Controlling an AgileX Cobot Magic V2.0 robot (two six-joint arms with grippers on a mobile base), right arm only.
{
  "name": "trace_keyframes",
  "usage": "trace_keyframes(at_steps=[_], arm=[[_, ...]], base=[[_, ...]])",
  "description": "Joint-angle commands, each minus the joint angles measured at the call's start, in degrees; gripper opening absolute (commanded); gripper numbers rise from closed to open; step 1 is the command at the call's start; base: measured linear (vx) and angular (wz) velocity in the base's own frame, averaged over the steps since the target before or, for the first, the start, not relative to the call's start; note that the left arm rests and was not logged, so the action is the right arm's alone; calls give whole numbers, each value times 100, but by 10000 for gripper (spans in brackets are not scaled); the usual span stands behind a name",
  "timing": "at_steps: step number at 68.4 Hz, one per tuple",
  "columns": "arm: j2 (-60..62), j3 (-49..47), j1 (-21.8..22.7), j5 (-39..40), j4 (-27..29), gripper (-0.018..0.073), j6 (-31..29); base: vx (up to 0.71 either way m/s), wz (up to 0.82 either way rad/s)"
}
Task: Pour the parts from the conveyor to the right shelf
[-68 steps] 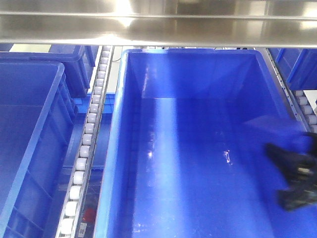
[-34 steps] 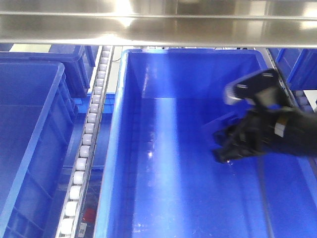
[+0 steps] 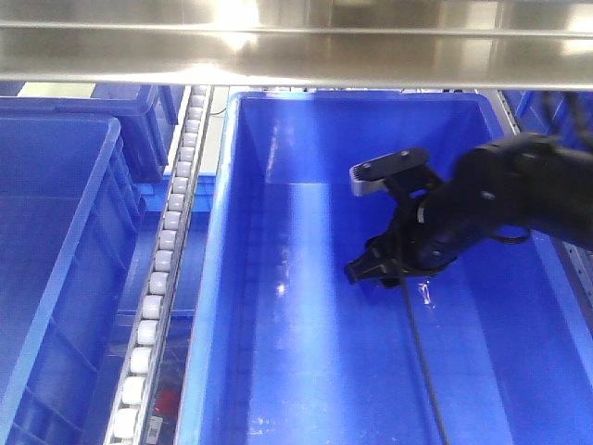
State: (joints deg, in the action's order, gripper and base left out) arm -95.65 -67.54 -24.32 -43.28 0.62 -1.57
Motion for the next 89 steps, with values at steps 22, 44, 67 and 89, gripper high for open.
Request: trace_keyframes(at_steps=[22, 44, 67, 89], arm=[[-290, -559, -4, 38, -249, 558, 503], [271, -587, -4, 250, -483, 575, 562], [1647, 729, -3, 1995, -468, 575, 558], [3538, 2362, -4, 2935, -443, 570, 558]], base=[[0, 0], [0, 0], [0, 0], [0, 0]])
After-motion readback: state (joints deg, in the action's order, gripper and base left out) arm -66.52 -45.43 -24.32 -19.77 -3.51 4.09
